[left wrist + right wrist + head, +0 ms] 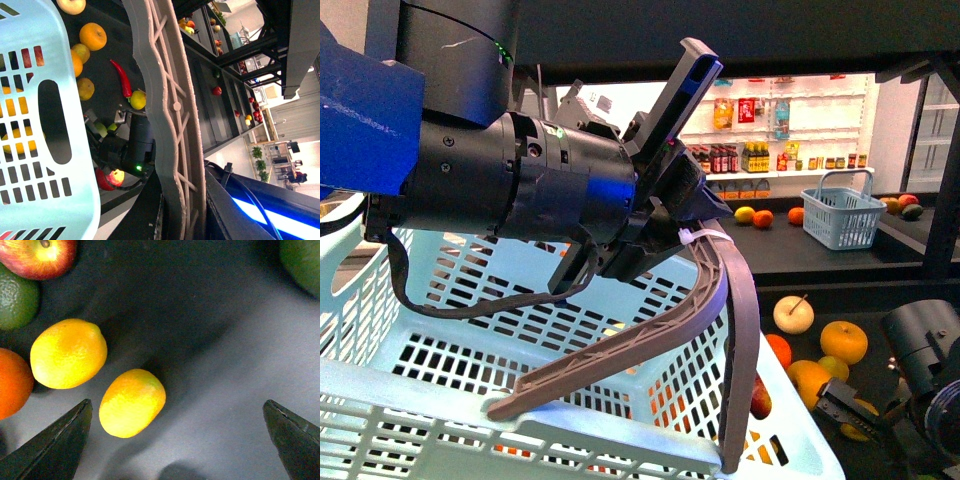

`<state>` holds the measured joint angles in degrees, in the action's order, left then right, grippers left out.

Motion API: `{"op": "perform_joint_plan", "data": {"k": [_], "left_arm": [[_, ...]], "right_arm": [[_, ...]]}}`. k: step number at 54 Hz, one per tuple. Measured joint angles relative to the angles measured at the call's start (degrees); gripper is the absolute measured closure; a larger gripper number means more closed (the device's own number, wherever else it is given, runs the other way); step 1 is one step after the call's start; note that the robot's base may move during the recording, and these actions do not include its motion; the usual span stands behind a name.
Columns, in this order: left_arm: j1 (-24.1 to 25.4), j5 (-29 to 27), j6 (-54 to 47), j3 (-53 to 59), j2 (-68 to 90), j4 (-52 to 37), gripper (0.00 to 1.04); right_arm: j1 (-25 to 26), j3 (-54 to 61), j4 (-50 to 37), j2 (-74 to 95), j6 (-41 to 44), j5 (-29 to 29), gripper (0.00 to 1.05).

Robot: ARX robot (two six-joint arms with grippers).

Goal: Pick lemon from shelf

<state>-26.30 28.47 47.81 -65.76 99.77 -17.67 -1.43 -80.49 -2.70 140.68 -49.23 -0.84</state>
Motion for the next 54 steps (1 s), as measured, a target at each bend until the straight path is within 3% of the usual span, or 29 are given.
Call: {"op": "perform_joint_plan", "data": {"k": [23,54], "left_arm": [[0.0,0.0,0.0,0.0,0.0,0.0,0.93],[0.0,0.0,0.0,0.0,0.0,0.0,0.93]], "right_arm": [[-4.9,-7.2,6.0,6.5,-9.3,-0.6,0.02],[-6.5,-19.8,9.4,16.2,-7.9,-3.3,0.02]]}}
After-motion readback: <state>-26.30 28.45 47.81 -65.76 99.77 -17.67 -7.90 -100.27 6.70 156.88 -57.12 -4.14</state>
